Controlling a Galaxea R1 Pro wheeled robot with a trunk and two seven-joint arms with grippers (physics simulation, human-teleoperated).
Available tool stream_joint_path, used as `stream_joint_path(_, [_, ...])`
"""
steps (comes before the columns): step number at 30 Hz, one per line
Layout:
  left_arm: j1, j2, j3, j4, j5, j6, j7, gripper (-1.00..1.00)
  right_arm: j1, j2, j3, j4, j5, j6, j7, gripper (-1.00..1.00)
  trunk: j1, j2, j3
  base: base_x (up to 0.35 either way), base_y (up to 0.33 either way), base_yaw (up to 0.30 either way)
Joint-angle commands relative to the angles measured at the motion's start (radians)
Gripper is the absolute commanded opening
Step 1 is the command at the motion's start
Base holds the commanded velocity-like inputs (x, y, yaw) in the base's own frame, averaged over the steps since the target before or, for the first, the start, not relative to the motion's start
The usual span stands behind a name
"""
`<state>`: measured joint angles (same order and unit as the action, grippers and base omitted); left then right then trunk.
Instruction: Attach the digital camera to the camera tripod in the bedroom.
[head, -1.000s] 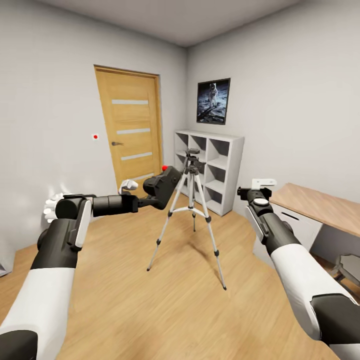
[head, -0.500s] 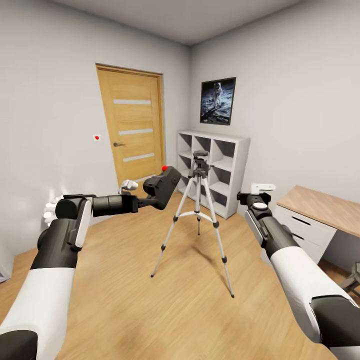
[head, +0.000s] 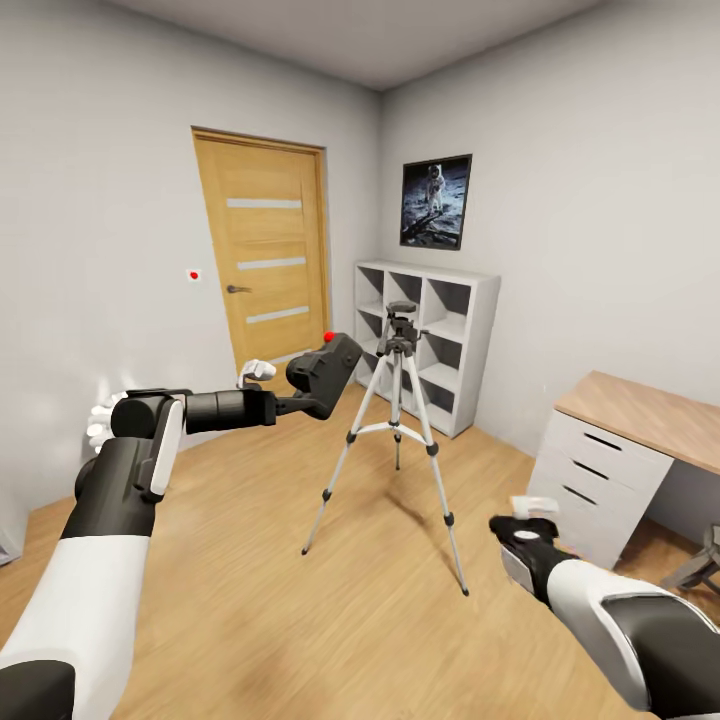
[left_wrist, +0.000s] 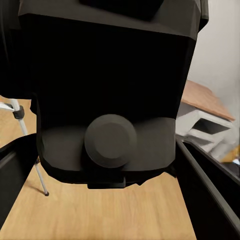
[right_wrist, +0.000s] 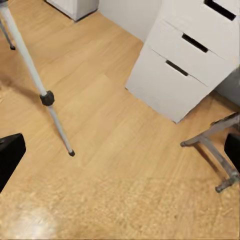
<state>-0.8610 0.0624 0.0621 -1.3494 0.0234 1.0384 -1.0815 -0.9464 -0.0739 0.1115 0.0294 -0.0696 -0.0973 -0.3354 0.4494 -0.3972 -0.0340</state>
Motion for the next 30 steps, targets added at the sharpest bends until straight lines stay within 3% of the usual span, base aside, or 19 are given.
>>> stream_joint_path(1, [-0.001,0.000,0.001,0.000,0.004,0.009,-0.002,-1.00,0.009,0.000,0.014,0.022,-0.004,-0.021,-0.001,1.00,0.001,-0.003,-0.002,0.000,0.000,0.000])
stream_joint_path(9, [-0.001,-0.001,0.001,0.006,0.004,0.009,-0.001,-1.00,0.170,-0.001,0.014,0.047,-0.004,-0.067,0.047,1.00,0.001,-0.003,-0.002,0.000,0.000,0.000])
stream_joint_path(15, [-0.001,-0.001,-0.001,0.007,0.004,0.009,-0.001,-1.00,0.380,-0.004,0.014,0.050,-0.004,-0.072,0.112,1.00,0.001,-0.003,-0.002,0.000,0.000,0.000])
stream_joint_path(23, [-0.001,-0.001,-0.001,0.007,0.004,0.009,-0.001,-1.00,0.552,-0.013,0.014,0.050,-0.004,-0.071,0.118,1.00,0.001,-0.003,-0.002,0.000,0.000,0.000])
stream_joint_path(24, [-0.001,-0.001,-0.001,0.007,0.003,0.009,-0.001,-1.00,0.626,-0.016,0.014,0.050,-0.004,-0.072,0.120,1.00,0.001,-0.003,-0.002,0.000,0.000,0.000])
stream_joint_path(25, [-0.001,-0.001,-0.001,0.007,0.003,0.009,-0.001,-1.00,0.652,-0.017,0.014,0.051,-0.004,-0.072,0.120,1.00,0.001,-0.003,-0.002,0.000,0.000,0.000])
stream_joint_path(30, [-0.001,-0.001,-0.001,0.007,0.003,0.009,-0.001,-1.00,0.727,-0.015,0.014,0.051,-0.004,-0.074,0.125,1.00,0.001,-0.003,-0.002,0.000,0.000,0.000])
